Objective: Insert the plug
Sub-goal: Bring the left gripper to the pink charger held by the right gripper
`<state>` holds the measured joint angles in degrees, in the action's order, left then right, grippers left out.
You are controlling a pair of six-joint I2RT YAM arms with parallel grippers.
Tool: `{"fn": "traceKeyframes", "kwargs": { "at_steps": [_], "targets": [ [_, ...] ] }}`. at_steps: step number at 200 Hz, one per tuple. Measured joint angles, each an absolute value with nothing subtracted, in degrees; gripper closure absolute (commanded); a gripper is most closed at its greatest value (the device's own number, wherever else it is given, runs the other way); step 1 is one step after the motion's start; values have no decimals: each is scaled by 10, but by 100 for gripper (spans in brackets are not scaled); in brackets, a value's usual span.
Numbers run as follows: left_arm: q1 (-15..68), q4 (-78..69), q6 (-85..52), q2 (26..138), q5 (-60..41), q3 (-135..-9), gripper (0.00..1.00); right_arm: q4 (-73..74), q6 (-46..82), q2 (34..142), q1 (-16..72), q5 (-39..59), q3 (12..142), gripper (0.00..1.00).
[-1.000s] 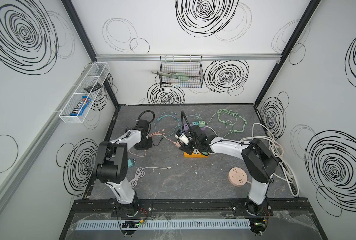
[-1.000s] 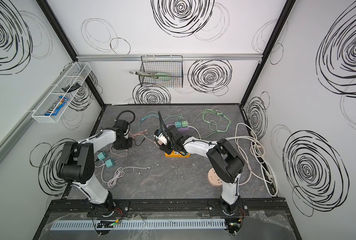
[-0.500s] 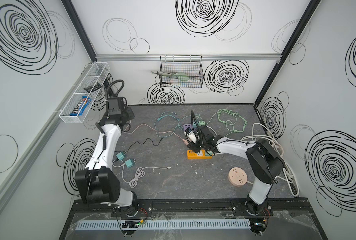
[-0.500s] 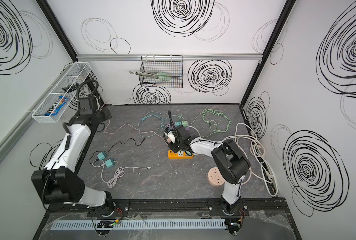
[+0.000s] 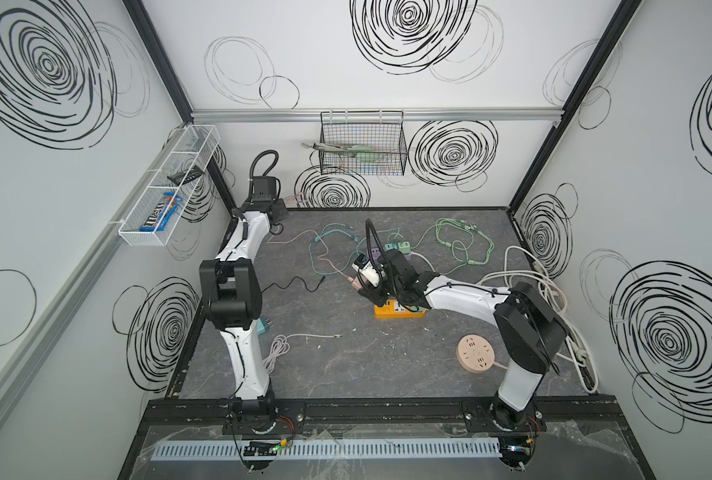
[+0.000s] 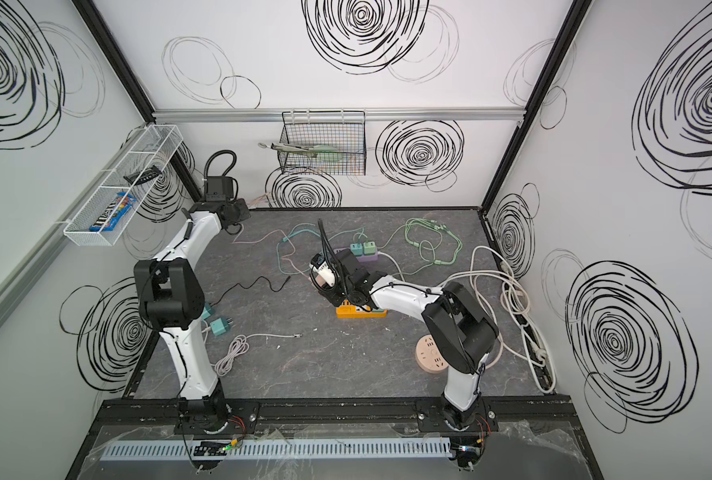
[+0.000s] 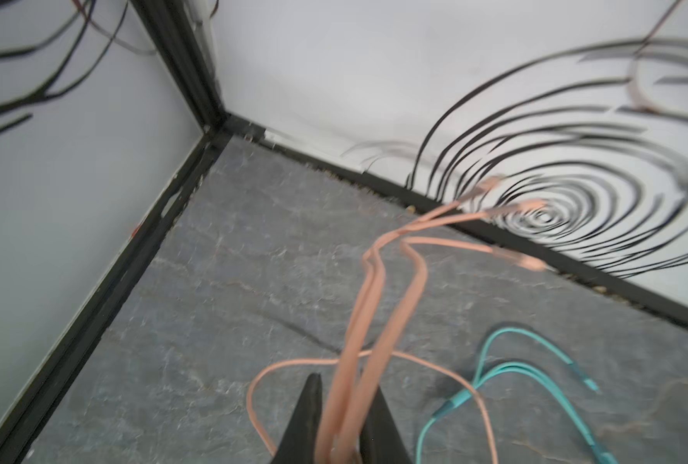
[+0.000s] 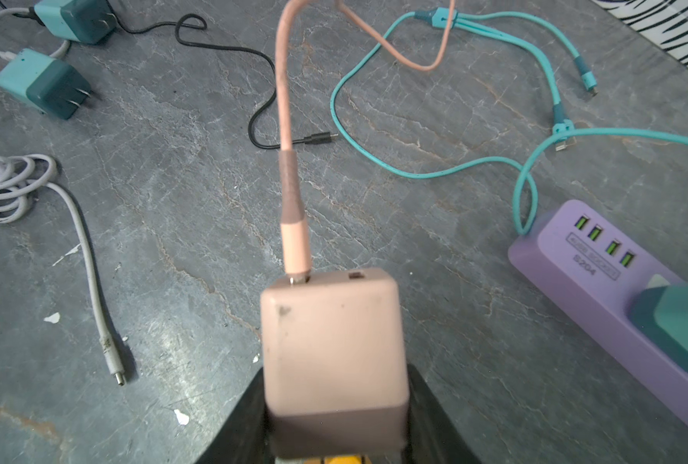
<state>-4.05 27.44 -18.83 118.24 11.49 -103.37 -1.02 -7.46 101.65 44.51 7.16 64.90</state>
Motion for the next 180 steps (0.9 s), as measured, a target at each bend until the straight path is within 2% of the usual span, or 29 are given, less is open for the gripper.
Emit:
{"fn": "traceKeyframes", "kwargs": {
  "at_steps": [13,38,69,78,157,180],
  "targets": [
    [-45,274,-186,1169,121,-1002,66,-10,-74,1011,445,70,649,76],
    [-58,280,-177,1145,114,-961,25,-10,-73,1004,445,69,649,75],
    [-53,274,-163,1084,114,-904,0,-2,-66,997,445,68,641,75],
    [-44,271,-162,1054,111,-882,4,3,-62,993,445,67,634,75],
    [125,250,-148,792,11,-717,4,55,-55,976,447,40,595,75],
    [144,252,-144,729,-30,-654,4,82,-57,968,447,27,581,75]
  ]
}}
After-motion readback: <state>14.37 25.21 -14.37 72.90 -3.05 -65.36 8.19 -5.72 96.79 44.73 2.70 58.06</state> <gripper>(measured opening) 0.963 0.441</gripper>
